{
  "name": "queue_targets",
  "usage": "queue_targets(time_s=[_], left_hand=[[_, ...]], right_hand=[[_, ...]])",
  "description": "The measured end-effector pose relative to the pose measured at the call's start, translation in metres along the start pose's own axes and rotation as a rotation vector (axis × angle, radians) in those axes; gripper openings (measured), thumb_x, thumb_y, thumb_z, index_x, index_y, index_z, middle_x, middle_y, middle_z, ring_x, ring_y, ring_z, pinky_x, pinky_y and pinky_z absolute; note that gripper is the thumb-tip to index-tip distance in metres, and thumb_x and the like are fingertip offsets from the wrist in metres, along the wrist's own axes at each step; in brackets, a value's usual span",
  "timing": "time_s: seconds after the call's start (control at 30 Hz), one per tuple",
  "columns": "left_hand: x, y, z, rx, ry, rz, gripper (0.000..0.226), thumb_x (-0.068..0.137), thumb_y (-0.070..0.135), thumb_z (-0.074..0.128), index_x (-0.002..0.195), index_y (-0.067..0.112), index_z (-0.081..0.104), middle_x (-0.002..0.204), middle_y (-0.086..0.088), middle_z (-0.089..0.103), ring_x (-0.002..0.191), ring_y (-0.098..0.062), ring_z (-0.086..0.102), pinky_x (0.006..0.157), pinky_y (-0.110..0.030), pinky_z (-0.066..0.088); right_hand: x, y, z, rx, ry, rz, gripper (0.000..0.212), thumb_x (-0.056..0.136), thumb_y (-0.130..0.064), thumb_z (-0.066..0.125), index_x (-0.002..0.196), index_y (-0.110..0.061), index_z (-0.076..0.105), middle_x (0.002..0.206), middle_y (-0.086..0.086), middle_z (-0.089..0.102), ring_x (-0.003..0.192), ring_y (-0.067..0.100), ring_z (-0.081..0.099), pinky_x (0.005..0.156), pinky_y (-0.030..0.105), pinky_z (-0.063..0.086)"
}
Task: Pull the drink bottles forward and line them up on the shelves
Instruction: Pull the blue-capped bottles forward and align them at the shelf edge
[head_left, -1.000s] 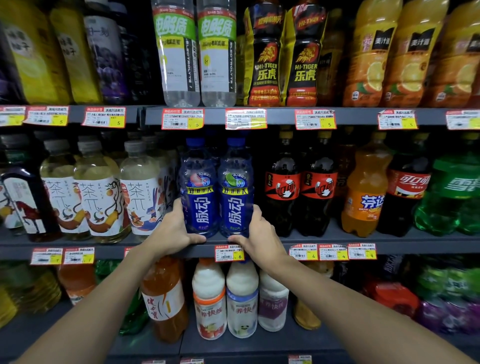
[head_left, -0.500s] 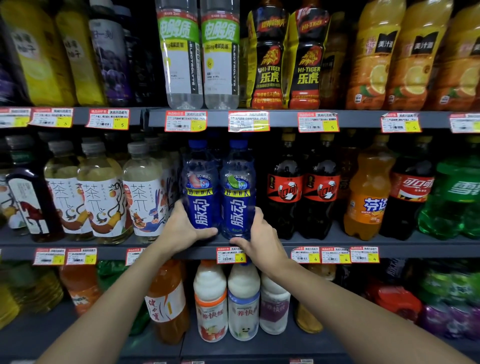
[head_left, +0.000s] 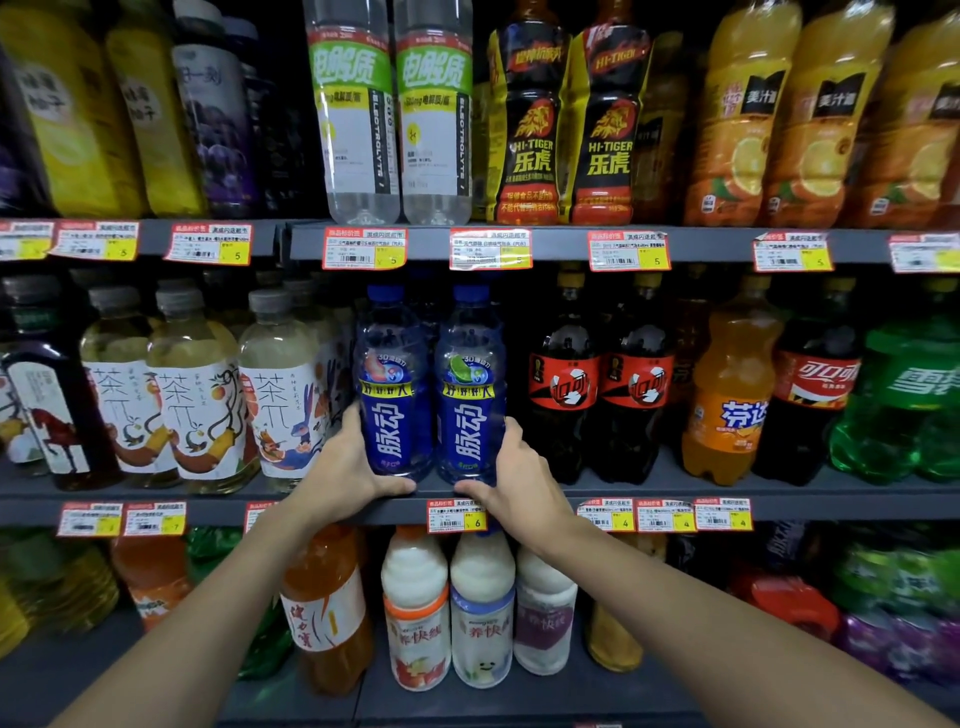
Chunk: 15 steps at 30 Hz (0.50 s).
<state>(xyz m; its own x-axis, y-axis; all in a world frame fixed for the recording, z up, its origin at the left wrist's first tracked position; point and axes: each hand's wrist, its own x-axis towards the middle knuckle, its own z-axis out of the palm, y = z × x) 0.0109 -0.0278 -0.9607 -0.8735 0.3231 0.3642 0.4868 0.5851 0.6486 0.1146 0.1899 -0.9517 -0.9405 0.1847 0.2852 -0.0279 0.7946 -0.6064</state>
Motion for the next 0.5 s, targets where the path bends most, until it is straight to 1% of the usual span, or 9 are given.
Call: queue_targets(time_s=[0.13,0.3,0.37,0.5], left_hand=[[0.0002,-0.0021,0.0012,-0.003,0.012,0.016,0.126,0.051,0.039,0.098,0.147,0.018,0.020,0.140,-0.006,0.055,0.107,-0.008,0.049,0.093,-0.025,0.039],[0.0012,-0.0024,-0.0002,0.008,0.004,0.024,0.129,0.050,0.041,0.098,0.149,0.018,0.018,0.141,-0.006,0.054,0.108,-0.007,0.049,0.094,-0.025,0.039],[0.0006,-0.0035,-0.0003,-0.001,-0.003,0.022,0.130,0.049,0.041,0.098,0.149,0.018,0.019,0.140,-0.004,0.055,0.109,-0.008,0.051,0.095,-0.026,0.041],[0.0016,-0.0029,-0.0027,-0.025,-0.019,0.005,0.129,0.049,0.041,0.098,0.148,0.020,0.019,0.140,-0.004,0.056,0.116,-0.015,0.058,0.102,-0.034,0.047]], right_hand=[[0.0002,0.0001,0.0007,-0.002,0.001,0.001,0.100,0.081,-0.042,0.082,0.152,-0.010,0.020,0.141,0.013,0.055,0.128,0.027,0.056,0.103,0.042,0.050],[0.0028,-0.0015,-0.0009,-0.004,-0.015,0.011,0.100,0.081,-0.040,0.083,0.152,-0.008,0.020,0.141,0.014,0.055,0.128,0.028,0.056,0.103,0.043,0.050],[0.0031,-0.0012,-0.0003,0.004,-0.018,0.013,0.100,0.081,-0.039,0.084,0.152,-0.008,0.021,0.141,0.013,0.056,0.128,0.027,0.056,0.103,0.042,0.050],[0.0019,-0.0012,-0.0002,0.005,-0.003,0.018,0.099,0.080,-0.040,0.085,0.151,-0.009,0.023,0.139,0.013,0.057,0.126,0.027,0.058,0.102,0.041,0.051]])
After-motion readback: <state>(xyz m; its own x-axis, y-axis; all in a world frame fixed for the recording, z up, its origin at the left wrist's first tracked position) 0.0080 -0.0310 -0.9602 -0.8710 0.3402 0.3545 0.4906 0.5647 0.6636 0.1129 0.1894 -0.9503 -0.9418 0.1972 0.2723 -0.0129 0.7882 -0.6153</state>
